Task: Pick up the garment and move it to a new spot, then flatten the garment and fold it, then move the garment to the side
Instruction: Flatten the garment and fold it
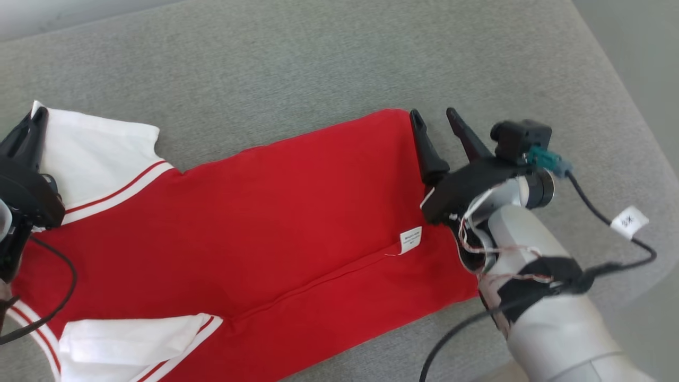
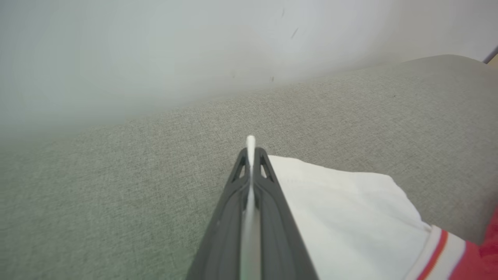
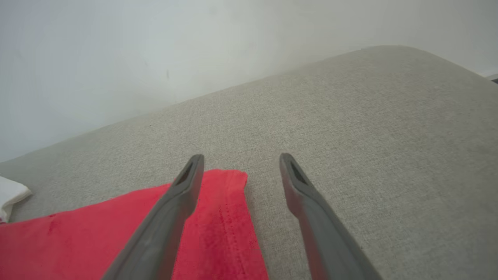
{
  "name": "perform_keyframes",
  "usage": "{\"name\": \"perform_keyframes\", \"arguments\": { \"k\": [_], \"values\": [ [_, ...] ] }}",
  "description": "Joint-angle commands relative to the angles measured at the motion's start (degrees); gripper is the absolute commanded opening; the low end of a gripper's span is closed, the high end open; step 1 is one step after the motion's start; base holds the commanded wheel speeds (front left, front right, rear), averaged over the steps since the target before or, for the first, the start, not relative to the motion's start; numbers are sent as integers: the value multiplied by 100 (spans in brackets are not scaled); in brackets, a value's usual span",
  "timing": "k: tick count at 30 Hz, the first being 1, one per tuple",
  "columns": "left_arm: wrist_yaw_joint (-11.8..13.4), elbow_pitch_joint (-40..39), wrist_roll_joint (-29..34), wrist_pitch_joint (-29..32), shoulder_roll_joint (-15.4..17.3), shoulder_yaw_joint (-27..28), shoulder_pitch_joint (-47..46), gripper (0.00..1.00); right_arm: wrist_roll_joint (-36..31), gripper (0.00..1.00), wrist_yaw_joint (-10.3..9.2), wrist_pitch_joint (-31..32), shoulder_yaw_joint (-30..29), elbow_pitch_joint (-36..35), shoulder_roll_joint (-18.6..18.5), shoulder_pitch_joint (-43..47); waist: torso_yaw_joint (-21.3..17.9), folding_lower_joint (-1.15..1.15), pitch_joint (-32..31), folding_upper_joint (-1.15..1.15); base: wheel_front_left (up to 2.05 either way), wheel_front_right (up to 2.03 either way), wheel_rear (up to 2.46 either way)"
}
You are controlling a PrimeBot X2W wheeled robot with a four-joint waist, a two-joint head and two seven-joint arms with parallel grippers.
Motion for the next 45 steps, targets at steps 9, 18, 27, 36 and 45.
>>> {"name": "perform_keyframes", "arguments": {
  "k": [9, 18, 27, 36, 45],
  "values": [
    [2, -168, -68, -127, -48, -119, -110, 0, 579, 100, -2, 287, 314, 1445, 8, -995, 292, 0, 124, 0, 0, 0, 0],
    [2, -289, -73, -178, -131, -210, -176, 0, 919, 47, -2, 292, 538, 2315, 11, -1456, 428, 0, 220, 0, 0, 0, 0],
    [6, -353, -99, -293, -142, -246, -175, 0, 1110, 0, -2, -88, 894, 2660, 9, -1703, 545, 0, 223, 0, 0, 0, 0],
    [19, -447, -304, -650, -261, -196, 189, 0, 1261, 0, -2, -434, 1084, 2530, 6, -1458, 706, 0, -175, 0, 0, 0, 0],
    [77, -1391, -623, -995, -334, -107, 1183, 0, 1342, 0, -2, -467, 1220, 1404, -497, -587, 913, 0, -579, 0, 0, 0, 0]
  ]
}}
